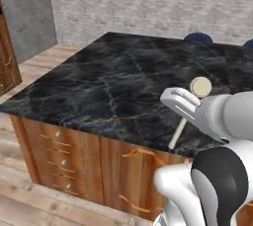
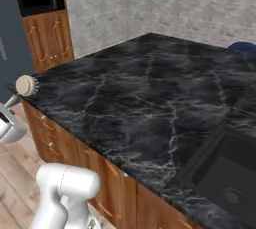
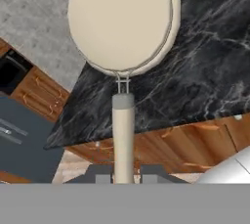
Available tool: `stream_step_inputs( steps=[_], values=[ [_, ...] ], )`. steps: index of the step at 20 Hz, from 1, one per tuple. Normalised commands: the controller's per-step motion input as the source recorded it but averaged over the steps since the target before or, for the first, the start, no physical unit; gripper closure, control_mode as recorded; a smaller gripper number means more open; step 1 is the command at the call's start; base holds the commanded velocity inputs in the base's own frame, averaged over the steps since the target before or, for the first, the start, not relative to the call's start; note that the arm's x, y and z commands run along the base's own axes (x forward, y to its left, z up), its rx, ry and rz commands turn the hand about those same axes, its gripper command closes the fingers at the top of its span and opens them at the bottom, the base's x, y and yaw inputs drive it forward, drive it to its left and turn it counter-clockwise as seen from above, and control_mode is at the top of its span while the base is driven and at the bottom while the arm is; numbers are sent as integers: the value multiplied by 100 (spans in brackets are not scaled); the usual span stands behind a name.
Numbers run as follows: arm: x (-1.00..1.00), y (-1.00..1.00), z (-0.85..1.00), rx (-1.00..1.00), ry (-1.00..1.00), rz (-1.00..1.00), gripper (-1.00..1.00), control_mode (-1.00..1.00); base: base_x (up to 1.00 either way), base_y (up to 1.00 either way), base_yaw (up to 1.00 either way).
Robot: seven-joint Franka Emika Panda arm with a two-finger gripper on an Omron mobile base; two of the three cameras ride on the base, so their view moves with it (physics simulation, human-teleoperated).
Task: Grab the spray bottle from the cabinet, then place it next to the cutting board for sanitizing. Then grab the dish brush from the countertop next to the sink and place it next to the cutting board.
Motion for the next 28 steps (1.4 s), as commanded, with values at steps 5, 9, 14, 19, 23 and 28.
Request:
stream_step_inputs(
  steps=[5, 9, 14, 19, 23, 28],
  values=[
    [0, 0, 0, 0, 0, 0, 100, 100, 0, 10, 97],
    [0, 0, 0, 0, 0, 0, 100, 100, 0, 15, 95],
    [0, 0, 0, 0, 0, 0, 100, 100, 11, 45, 84],
    [0, 0, 0, 0, 0, 0, 100, 100, 78, 30, 71],
    [0, 0, 0, 0, 0, 0, 100, 100, 100, -14, 61],
    [0, 0, 0, 0, 0, 0, 100, 100, 100, -1, 40]
  ],
)
